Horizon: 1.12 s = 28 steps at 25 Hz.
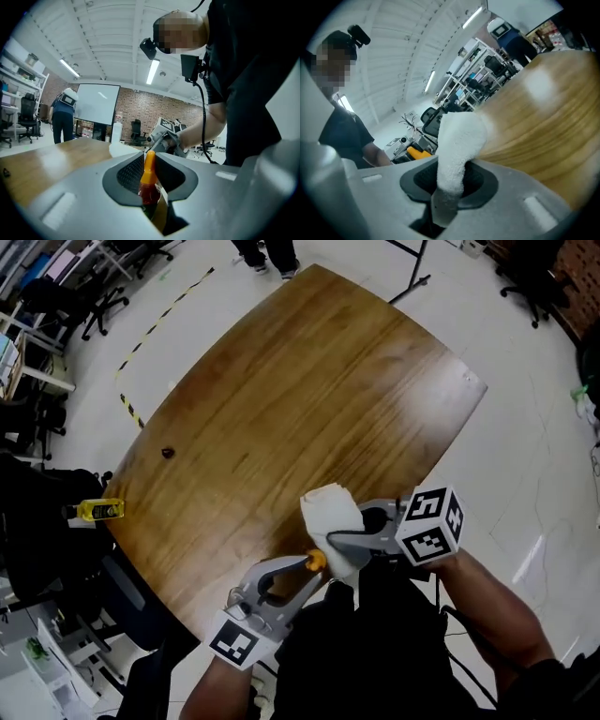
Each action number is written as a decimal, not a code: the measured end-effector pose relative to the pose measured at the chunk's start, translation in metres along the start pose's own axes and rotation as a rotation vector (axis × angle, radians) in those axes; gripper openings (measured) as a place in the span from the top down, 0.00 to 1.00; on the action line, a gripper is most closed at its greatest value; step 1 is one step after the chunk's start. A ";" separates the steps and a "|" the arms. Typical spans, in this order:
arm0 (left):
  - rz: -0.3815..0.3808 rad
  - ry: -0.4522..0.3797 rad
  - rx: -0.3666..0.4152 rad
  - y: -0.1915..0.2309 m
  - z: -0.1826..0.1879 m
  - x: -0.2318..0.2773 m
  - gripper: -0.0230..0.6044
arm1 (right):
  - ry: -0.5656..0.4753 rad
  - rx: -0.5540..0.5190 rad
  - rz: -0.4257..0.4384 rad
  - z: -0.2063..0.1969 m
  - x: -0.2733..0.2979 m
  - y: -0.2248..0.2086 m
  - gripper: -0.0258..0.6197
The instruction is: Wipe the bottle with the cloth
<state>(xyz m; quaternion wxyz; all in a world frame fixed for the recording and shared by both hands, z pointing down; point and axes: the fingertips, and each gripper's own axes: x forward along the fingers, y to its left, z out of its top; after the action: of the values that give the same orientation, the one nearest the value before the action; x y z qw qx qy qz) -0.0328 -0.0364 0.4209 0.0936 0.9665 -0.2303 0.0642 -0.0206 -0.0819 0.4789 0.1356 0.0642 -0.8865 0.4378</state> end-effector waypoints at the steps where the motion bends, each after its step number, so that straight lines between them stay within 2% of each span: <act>1: 0.001 -0.004 0.001 0.000 0.000 0.000 0.83 | 0.019 0.007 0.013 -0.001 0.003 -0.003 0.84; 3: -0.001 -0.019 0.003 -0.001 0.003 0.001 0.83 | 0.032 0.035 0.027 -0.001 0.004 -0.008 0.84; 9: 0.005 -0.053 0.000 0.002 0.005 -0.002 0.83 | 0.128 0.034 -0.042 -0.018 0.020 -0.042 0.85; 13: 0.015 -0.080 0.009 0.001 0.008 0.001 0.83 | 0.228 -0.053 -0.109 -0.028 0.028 -0.059 0.85; 18: 0.026 -0.115 0.017 0.001 0.011 0.001 0.83 | 0.369 -0.219 -0.221 -0.040 0.036 -0.074 0.85; 24: 0.030 -0.132 0.017 0.001 0.010 0.000 0.83 | 0.455 -0.333 -0.295 -0.042 0.042 -0.077 0.85; 26: 0.028 -0.136 0.009 0.000 0.008 -0.001 0.83 | 0.485 -0.332 -0.286 -0.042 0.042 -0.078 0.85; 28: 0.027 -0.139 0.011 -0.001 0.009 0.000 0.83 | 0.471 -0.267 -0.226 -0.032 0.038 -0.075 0.85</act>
<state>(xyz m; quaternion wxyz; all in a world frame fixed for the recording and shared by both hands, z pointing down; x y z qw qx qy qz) -0.0320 -0.0371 0.4120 0.0711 0.9659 -0.2488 -0.0003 -0.0336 -0.1018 0.5662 0.3926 0.0408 -0.8676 0.3023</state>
